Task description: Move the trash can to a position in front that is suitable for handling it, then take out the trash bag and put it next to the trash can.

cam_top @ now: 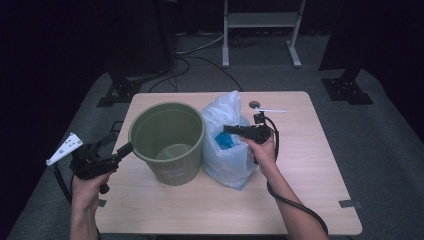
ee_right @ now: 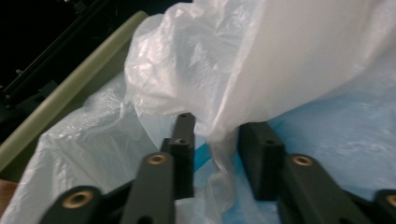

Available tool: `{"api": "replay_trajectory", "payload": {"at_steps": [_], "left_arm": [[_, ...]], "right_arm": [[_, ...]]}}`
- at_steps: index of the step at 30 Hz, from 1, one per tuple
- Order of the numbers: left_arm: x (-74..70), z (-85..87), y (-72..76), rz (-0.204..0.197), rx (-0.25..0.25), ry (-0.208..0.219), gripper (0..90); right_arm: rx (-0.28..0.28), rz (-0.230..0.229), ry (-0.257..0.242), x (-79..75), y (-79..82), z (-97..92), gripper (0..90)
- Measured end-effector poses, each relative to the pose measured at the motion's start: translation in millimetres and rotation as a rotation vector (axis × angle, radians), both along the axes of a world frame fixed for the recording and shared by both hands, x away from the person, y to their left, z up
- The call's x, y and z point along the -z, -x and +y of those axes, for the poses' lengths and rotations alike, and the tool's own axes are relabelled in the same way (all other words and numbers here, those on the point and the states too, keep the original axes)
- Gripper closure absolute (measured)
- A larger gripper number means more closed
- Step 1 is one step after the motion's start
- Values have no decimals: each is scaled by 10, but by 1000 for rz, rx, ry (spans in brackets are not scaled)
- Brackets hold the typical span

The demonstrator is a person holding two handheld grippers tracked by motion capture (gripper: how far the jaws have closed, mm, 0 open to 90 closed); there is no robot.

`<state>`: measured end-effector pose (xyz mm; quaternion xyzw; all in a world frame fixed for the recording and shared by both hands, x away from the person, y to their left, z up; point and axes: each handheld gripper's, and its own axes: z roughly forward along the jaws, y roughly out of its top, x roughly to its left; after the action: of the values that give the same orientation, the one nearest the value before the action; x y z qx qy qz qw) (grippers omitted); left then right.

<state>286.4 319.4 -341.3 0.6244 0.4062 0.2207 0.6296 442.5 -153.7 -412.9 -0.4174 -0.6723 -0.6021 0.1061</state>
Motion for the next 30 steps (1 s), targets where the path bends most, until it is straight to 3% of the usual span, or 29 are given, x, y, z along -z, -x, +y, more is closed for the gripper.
{"api": "replay_trajectory", "payload": {"at_steps": [3,7,18,23,30], "left_arm": [[11,-1,-4,2,1,-1,95],[16,8,-10,2,-1,-1,95],[22,44,6,1,-15,-6,95],[20,18,15,0,-12,-8,95],[-5,-5,41,-10,-9,-16,95]], "right_arm": [[11,-27,-5,-81,36,-69,496],[24,-75,-1,-189,85,-165,417],[82,-127,-7,-428,219,-579,362],[87,-133,18,-440,329,-705,349],[77,-135,51,-340,536,-817,339]]}}
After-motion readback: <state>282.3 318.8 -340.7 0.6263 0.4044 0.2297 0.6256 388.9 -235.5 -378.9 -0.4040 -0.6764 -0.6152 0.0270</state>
